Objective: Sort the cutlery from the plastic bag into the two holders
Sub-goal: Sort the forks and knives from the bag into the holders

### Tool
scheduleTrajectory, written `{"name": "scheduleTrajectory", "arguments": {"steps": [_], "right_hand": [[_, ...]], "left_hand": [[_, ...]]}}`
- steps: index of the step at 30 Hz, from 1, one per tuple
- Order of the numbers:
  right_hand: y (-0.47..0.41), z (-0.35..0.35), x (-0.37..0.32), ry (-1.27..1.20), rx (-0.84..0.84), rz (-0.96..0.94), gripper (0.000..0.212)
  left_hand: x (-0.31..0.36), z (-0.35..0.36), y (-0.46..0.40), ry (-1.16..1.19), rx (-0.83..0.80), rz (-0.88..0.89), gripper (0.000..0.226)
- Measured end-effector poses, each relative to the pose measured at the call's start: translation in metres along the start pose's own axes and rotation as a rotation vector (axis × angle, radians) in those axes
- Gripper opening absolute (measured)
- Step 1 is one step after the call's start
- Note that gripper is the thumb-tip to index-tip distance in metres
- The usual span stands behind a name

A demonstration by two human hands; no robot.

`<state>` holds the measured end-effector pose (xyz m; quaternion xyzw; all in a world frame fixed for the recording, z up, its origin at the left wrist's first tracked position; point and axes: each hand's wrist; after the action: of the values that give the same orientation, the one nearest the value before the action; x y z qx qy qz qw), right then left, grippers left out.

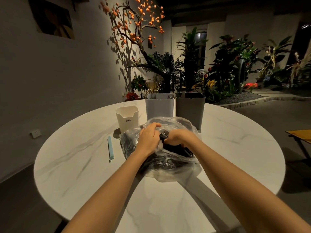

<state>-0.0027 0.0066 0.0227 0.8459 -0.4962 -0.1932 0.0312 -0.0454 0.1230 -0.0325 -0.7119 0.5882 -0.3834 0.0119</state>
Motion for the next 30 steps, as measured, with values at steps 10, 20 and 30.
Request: {"name": "scheduleTrajectory", "arguments": {"steps": [10, 20, 30], "right_hand": [[0.002, -0.002, -0.007, 0.018, 0.057, -0.047, 0.037], [0.001, -0.009, -0.003, -0.205, -0.007, 0.068, 0.020], [0.010, -0.013, 0.009, -0.209, 0.035, -0.045, 0.015]], "left_hand": [[0.009, -0.010, 0.011, -0.010, 0.274, 0.107, 0.024], [0.010, -0.010, 0.009, -0.056, 0.159, 0.067, 0.019], [0.021, -0.013, 0.009, -0.430, 0.037, -0.006, 0.032]]}}
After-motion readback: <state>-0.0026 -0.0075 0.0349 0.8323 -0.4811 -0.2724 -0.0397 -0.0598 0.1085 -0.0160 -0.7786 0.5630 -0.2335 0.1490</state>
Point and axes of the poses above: each hand's wrist, its own y-axis away from the middle knuckle, its own z-axis out of the palm, x = y × z, and after that the axes turned 12 degrees about -y, right-handed
